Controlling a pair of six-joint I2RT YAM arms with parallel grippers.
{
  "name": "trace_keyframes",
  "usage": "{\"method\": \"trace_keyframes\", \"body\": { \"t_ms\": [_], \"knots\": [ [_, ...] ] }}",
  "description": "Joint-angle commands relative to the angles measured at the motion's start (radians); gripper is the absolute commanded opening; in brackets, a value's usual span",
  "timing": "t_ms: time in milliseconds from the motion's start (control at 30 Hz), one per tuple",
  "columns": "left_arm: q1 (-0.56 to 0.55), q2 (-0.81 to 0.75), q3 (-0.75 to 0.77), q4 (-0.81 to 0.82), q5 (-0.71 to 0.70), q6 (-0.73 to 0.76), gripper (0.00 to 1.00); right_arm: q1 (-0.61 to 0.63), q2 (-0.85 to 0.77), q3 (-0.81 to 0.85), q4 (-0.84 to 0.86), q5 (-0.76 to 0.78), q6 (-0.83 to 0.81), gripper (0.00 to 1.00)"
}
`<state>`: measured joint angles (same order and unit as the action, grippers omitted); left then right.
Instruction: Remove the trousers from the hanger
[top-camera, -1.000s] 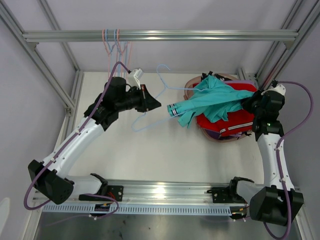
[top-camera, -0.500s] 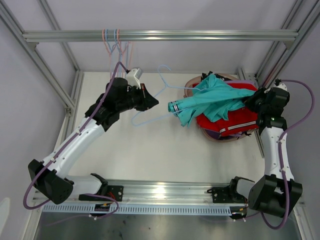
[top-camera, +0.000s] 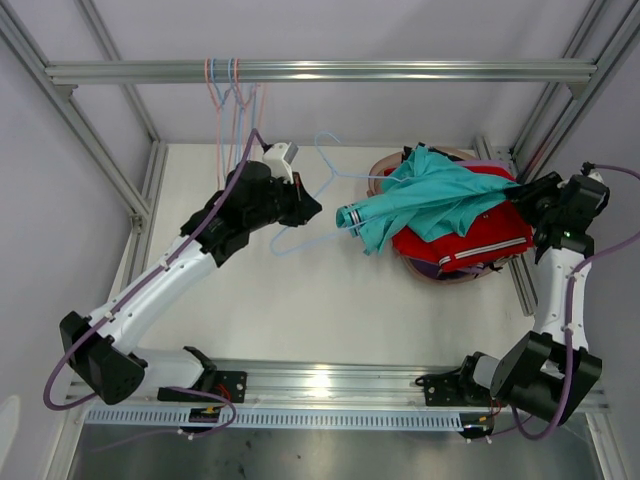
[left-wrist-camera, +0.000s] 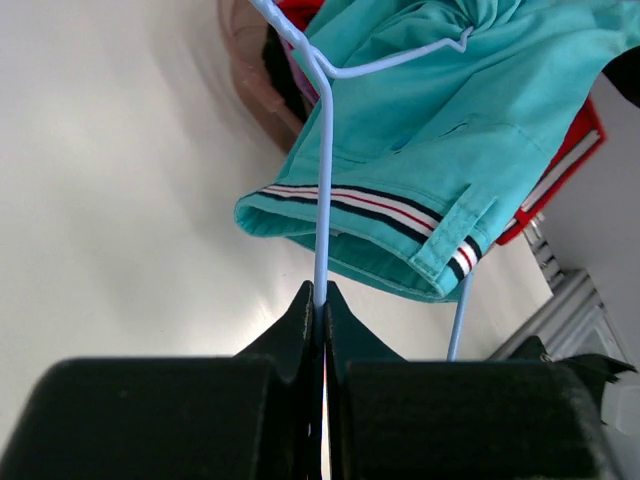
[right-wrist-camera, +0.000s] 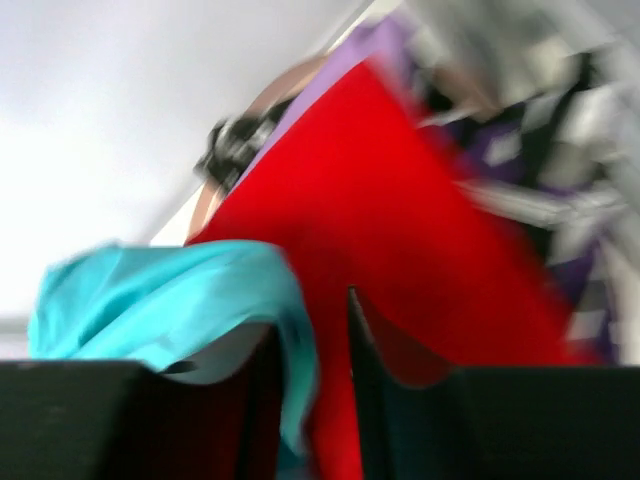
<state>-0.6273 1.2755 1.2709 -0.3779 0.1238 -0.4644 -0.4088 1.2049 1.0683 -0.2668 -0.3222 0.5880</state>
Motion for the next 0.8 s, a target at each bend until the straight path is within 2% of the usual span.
{"method": "trace_keyframes", "body": {
  "t_ms": [0, 167, 567, 767],
  "knots": [
    [0.006, -0.034, 0.033, -0.038, -0.153, 0.027, 0.0, -0.075, 0.005, 0.022, 0.107, 0.166, -0.022, 0.39],
    [-0.006, -0.033, 0.031, -0.03, -0.103, 0.012, 0.0, 0.024, -0.062, 0.025, 0.097, 0.13, -0.057, 0.6],
    [-0.025, -0.03, 0.021, -0.018, -0.087, 0.017, 0.0, 0.324, -0.179, 0.105, 0.022, 0.186, -0.116, 0.78],
    [-0.026, -0.039, 0.018, -0.015, -0.09, 0.02, 0.0, 0.47, -0.128, 0.102, 0.003, 0.32, -0.12, 0.79]
  ]
}}
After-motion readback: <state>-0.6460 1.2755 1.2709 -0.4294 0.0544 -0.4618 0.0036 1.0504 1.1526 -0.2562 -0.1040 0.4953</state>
